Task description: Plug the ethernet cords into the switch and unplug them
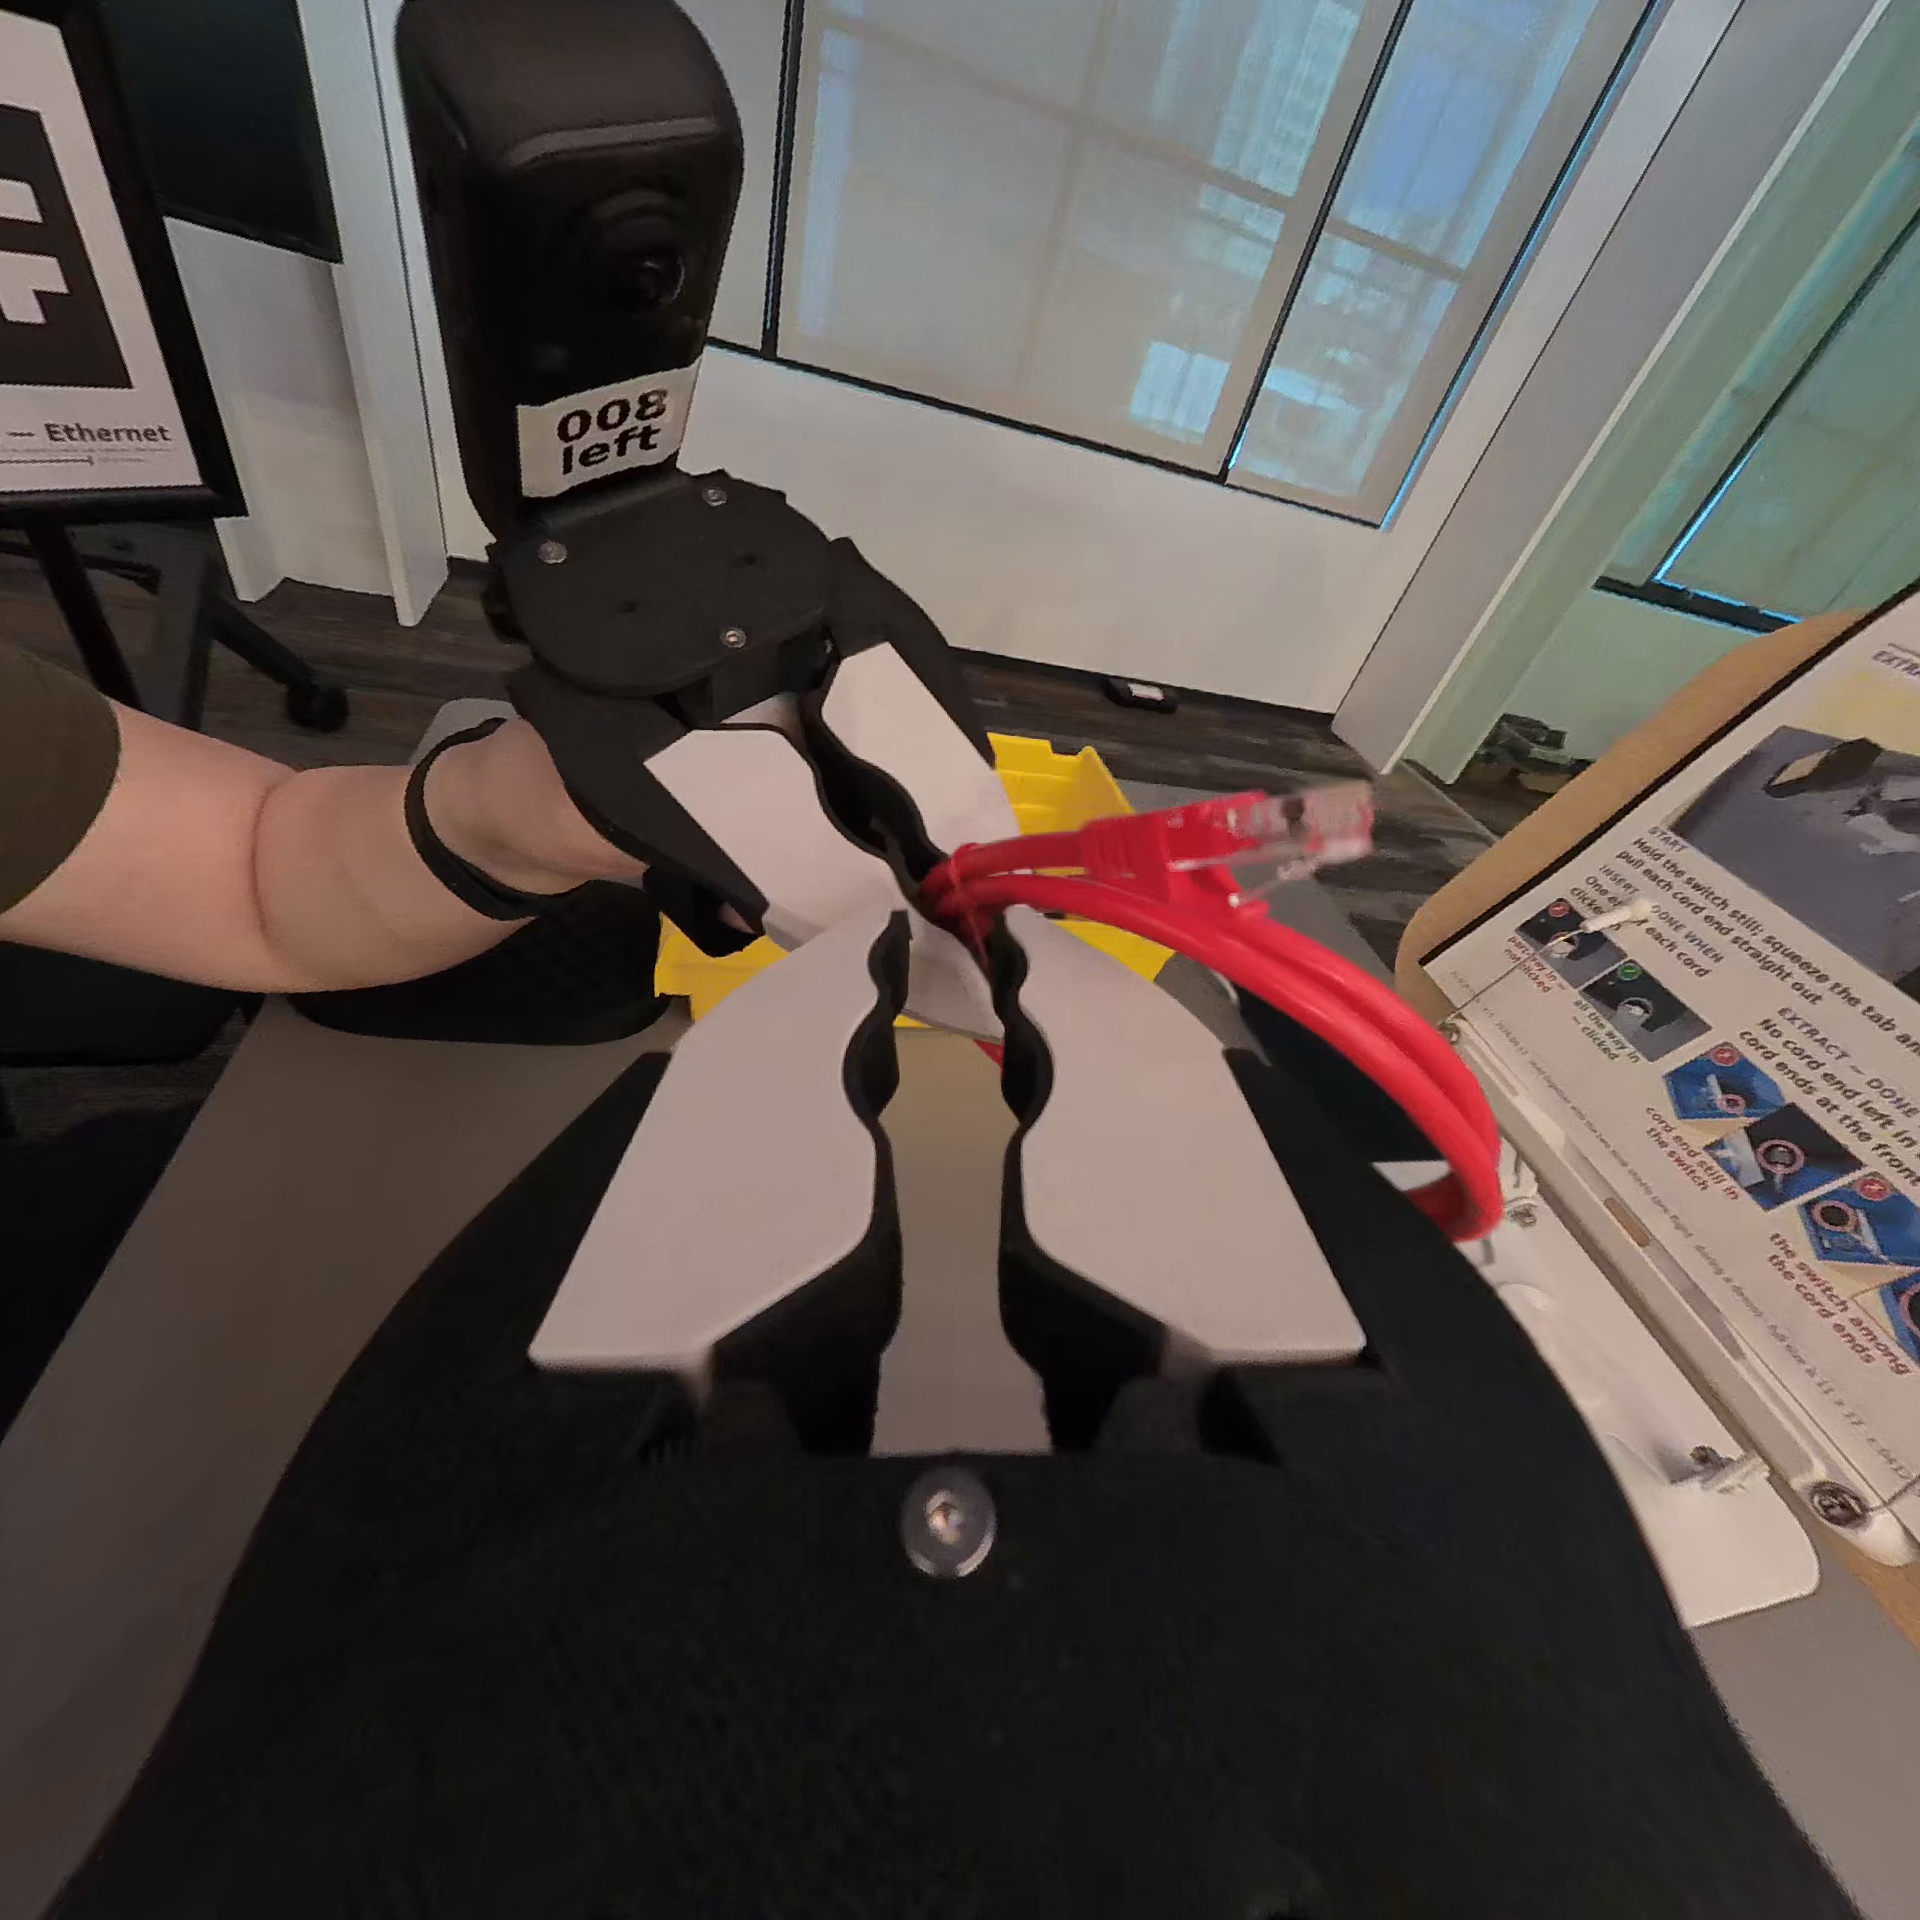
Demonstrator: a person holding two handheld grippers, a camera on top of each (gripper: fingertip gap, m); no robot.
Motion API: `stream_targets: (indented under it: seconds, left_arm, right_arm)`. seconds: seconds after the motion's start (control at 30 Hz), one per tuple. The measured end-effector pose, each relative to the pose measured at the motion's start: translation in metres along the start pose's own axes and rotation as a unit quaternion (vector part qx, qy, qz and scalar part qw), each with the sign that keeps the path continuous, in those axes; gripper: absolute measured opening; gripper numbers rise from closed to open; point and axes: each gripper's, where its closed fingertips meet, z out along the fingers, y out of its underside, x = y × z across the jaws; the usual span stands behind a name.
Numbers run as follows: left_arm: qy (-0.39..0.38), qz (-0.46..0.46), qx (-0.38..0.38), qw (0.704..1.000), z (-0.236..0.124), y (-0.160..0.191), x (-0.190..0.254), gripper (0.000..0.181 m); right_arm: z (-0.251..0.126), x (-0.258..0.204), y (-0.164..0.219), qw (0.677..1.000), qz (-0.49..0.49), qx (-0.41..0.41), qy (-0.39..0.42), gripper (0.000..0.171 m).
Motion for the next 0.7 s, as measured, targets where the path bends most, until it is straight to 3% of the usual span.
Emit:
stream_targets:
  seconds: [0.17, 0.4, 0.57, 0.7]
  left_arm:
    - [-0.015, 0.000, -0.009, 1.000, 0.002, 0.003, -0.003, 0.005]
    - [-0.061, 0.010, -0.018, 0.998, 0.001, 0.005, -0.011, 0.005]
    - [-0.072, 0.005, -0.020, 0.997, 0.002, 0.006, -0.011, 0.005]
    - [-0.063, 0.001, -0.024, 0.998, 0.002, 0.007, -0.009, 0.005]
  right_arm:
    - [0.004, 0.002, 0.001, 0.999, 0.041, -0.001, 0.004, 0.006]
    - [0.010, 0.008, 0.002, 0.994, 0.089, -0.016, 0.063, 0.009]
    - [0.011, 0.011, 0.003, 0.988, 0.081, -0.035, 0.129, 0.007]
    - [0.010, 0.009, 0.004, 0.990, 0.052, -0.046, 0.124, 0.003]
